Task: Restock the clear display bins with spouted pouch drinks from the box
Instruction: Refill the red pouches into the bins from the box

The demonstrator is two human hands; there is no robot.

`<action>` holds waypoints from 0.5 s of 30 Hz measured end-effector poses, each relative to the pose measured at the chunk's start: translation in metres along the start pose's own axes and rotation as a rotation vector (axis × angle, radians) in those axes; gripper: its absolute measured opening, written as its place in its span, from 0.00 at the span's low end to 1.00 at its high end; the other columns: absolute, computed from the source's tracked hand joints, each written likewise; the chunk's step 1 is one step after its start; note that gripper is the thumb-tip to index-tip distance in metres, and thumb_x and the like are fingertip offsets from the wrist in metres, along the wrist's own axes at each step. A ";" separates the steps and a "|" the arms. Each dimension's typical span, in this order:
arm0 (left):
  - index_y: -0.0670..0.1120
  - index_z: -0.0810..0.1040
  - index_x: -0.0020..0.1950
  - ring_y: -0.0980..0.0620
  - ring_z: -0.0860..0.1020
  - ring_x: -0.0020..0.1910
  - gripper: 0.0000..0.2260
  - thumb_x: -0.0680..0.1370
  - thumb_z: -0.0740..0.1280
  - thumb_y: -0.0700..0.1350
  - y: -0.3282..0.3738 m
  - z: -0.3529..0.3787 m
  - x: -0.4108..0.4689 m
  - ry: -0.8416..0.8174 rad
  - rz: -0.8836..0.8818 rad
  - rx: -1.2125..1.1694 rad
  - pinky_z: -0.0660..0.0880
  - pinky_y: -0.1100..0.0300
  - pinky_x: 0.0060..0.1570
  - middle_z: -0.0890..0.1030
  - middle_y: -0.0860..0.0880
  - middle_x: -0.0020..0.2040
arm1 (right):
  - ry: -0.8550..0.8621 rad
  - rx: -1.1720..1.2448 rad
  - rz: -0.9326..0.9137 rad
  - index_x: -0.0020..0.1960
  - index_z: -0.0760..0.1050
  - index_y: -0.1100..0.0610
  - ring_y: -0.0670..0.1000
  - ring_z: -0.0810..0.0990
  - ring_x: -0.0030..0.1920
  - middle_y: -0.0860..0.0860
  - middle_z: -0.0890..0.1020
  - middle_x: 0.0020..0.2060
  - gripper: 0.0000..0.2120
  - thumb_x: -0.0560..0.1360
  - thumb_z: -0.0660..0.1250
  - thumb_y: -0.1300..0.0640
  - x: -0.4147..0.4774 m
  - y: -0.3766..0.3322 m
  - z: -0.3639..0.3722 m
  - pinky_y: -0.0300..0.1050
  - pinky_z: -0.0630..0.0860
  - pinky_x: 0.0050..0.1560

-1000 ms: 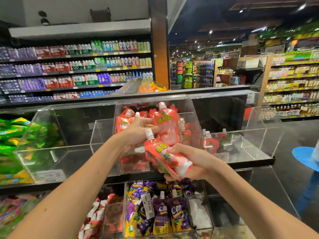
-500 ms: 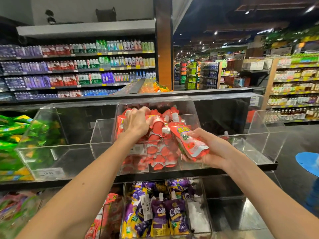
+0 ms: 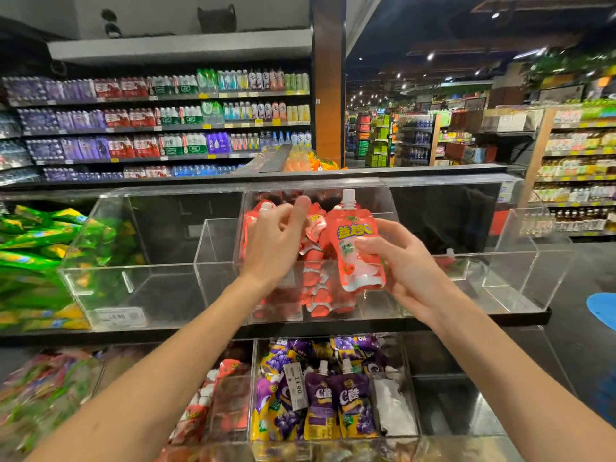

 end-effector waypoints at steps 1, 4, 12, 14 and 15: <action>0.46 0.80 0.43 0.51 0.79 0.34 0.25 0.77 0.60 0.67 0.004 0.008 -0.014 -0.107 -0.069 -0.136 0.76 0.51 0.42 0.81 0.47 0.35 | 0.022 -0.022 -0.051 0.65 0.73 0.55 0.56 0.86 0.47 0.56 0.86 0.50 0.24 0.71 0.75 0.64 -0.003 -0.003 0.004 0.48 0.83 0.41; 0.52 0.77 0.56 0.56 0.82 0.35 0.17 0.72 0.72 0.57 0.005 0.028 -0.047 -0.355 -0.245 -0.388 0.77 0.61 0.34 0.85 0.49 0.42 | 0.062 -0.095 -0.171 0.63 0.74 0.52 0.54 0.86 0.50 0.54 0.84 0.52 0.27 0.66 0.78 0.55 -0.010 -0.003 0.019 0.48 0.82 0.46; 0.50 0.71 0.61 0.50 0.85 0.42 0.22 0.70 0.74 0.46 -0.068 -0.042 -0.066 -0.057 -0.520 -0.720 0.81 0.56 0.38 0.87 0.46 0.45 | -0.046 0.028 -0.122 0.55 0.78 0.54 0.54 0.84 0.44 0.53 0.85 0.47 0.10 0.74 0.70 0.58 -0.015 0.024 0.081 0.48 0.83 0.37; 0.49 0.69 0.55 0.51 0.84 0.33 0.15 0.74 0.72 0.44 -0.089 -0.063 -0.076 0.083 -0.596 -0.721 0.79 0.57 0.29 0.85 0.46 0.39 | -0.092 0.030 -0.105 0.52 0.78 0.55 0.54 0.85 0.41 0.53 0.85 0.46 0.08 0.74 0.70 0.61 -0.014 0.037 0.106 0.47 0.82 0.36; 0.47 0.70 0.52 0.52 0.82 0.30 0.12 0.75 0.71 0.43 -0.097 -0.071 -0.080 0.124 -0.614 -0.720 0.78 0.58 0.26 0.84 0.45 0.38 | -0.123 0.031 -0.093 0.53 0.78 0.56 0.55 0.85 0.41 0.54 0.85 0.47 0.08 0.75 0.70 0.62 -0.013 0.044 0.120 0.49 0.83 0.36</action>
Point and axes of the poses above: each hand's wrist, its own x-axis towards the middle knuckle, its own z-axis out of the palm, y = z × x, the point moved 10 cm from there along x, towards the middle knuckle
